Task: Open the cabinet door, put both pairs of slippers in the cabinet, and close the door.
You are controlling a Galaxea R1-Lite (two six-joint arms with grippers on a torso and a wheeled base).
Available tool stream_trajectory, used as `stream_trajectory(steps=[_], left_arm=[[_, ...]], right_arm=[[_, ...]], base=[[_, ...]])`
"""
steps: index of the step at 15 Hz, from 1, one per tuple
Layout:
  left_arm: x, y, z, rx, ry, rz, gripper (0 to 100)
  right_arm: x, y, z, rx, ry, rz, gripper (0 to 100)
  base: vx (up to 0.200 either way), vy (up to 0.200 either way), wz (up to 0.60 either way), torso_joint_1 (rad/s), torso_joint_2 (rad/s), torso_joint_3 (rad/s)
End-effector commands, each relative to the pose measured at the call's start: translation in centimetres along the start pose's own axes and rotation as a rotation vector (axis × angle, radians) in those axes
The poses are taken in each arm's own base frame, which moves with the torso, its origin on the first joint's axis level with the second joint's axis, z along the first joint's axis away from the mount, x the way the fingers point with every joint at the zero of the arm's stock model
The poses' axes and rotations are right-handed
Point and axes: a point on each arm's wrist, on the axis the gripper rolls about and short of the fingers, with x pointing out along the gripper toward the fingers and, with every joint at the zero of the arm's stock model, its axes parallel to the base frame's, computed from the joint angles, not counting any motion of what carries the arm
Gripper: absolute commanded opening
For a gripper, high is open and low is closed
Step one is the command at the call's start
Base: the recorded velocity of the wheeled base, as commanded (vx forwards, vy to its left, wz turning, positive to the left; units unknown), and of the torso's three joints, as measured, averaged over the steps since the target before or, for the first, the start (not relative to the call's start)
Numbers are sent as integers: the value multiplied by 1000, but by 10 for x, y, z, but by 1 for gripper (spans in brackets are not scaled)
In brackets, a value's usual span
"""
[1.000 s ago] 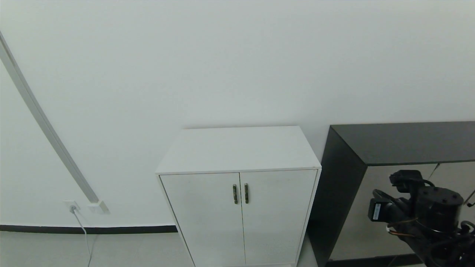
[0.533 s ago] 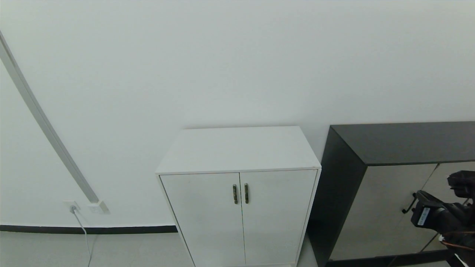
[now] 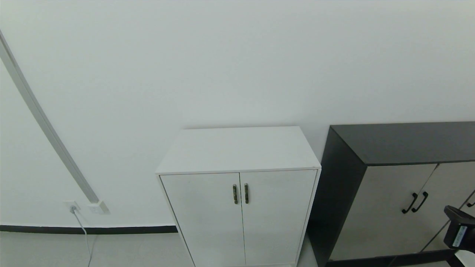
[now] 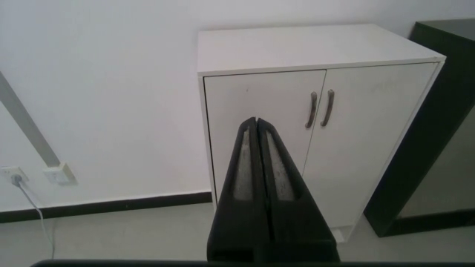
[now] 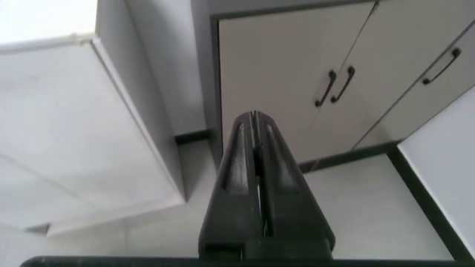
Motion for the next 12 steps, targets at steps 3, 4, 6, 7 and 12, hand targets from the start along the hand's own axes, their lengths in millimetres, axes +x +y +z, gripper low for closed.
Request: stream_trajectory(steps=[3, 4, 6, 7, 12], left_arm=[[0, 0, 0, 0, 0, -1, 0], [0, 0, 0, 1, 0, 0, 0], [0, 0, 0, 1, 0, -1, 0], [0, 0, 0, 1, 0, 0, 0], [0, 0, 0, 1, 0, 0, 0]], right_arm=[[-40, -14, -2, 11, -26, 58, 0], [-50, -17, -5, 10, -26, 73, 0], [-68, -23, -12, 12, -35, 109, 0], [-77, -27, -17, 13, -37, 123, 0], [-114, -38, -57, -100, -3, 298, 0]], base=[[0, 0, 0, 0, 0, 0], [0, 0, 0, 0, 0, 0], [0, 0, 0, 0, 0, 0], [0, 0, 0, 0, 0, 0], [0, 0, 0, 0, 0, 0]])
